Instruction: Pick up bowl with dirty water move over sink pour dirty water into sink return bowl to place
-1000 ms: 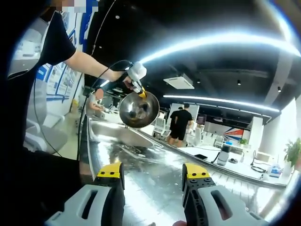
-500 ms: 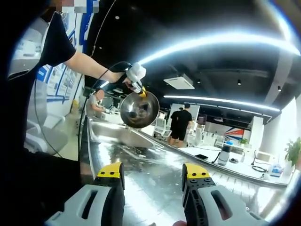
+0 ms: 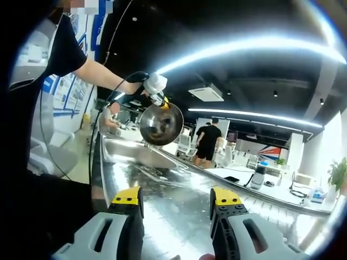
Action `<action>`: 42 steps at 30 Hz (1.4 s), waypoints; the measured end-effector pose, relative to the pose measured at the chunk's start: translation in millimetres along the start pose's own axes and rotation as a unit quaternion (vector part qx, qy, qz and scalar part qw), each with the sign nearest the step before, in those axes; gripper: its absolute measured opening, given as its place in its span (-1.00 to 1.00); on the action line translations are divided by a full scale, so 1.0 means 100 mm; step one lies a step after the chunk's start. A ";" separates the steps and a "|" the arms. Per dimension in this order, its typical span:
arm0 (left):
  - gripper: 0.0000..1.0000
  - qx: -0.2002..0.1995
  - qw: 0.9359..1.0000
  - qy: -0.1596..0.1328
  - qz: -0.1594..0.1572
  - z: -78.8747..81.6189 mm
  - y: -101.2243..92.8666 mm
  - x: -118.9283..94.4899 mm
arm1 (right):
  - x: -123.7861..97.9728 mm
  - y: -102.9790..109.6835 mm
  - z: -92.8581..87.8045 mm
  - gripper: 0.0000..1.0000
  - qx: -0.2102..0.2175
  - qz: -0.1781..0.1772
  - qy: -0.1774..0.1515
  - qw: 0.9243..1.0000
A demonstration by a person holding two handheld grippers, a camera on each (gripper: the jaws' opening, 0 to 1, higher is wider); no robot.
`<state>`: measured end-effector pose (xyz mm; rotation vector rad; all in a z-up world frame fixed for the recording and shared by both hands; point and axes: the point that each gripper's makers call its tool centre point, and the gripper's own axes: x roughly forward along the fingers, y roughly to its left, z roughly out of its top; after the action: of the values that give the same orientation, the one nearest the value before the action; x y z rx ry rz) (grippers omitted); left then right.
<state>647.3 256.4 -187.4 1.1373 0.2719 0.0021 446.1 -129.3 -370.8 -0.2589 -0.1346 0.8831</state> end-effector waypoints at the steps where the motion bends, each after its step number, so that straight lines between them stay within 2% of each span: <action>1: -1.00 0.003 1.000 0.002 0.000 -0.01 0.00 0.00 | 0.00 0.00 0.00 -0.15 0.000 -0.001 0.000 1.000; 9: -1.00 0.040 0.999 -0.006 0.017 -0.01 0.02 -0.02 | 0.00 -0.02 -0.02 -0.15 0.002 -0.004 0.004 1.000; 14: -1.00 0.046 0.999 -0.013 0.016 -0.01 0.02 -0.04 | 0.01 -0.01 -0.03 -0.15 0.001 -0.004 0.009 1.000; 16: -1.00 0.067 0.997 -0.017 0.023 0.00 0.03 -0.04 | 0.01 -0.02 -0.04 -0.15 0.001 -0.005 0.011 1.000; 21: -1.00 0.079 0.996 -0.026 0.025 0.04 -0.03 -0.08 | 0.02 -0.02 -0.04 -0.15 0.000 -0.007 0.014 1.000; 26: -1.00 0.109 0.993 -0.031 0.027 0.06 -0.08 -0.08 | 0.02 -0.01 -0.06 -0.15 -0.003 -0.005 0.018 1.000; 37: -1.00 0.145 0.988 -0.033 0.035 0.18 -0.07 -0.08 | 0.02 -0.02 -0.06 -0.15 -0.004 -0.006 0.018 1.000; 42: -1.00 0.150 0.988 -0.025 0.027 0.18 -0.08 -0.09 | 0.02 -0.02 -0.05 -0.15 -0.003 -0.007 0.015 1.000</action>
<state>641.3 235.4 -185.6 1.4417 0.2009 -0.0209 449.9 -130.0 -374.8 -0.2770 -0.1116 0.8648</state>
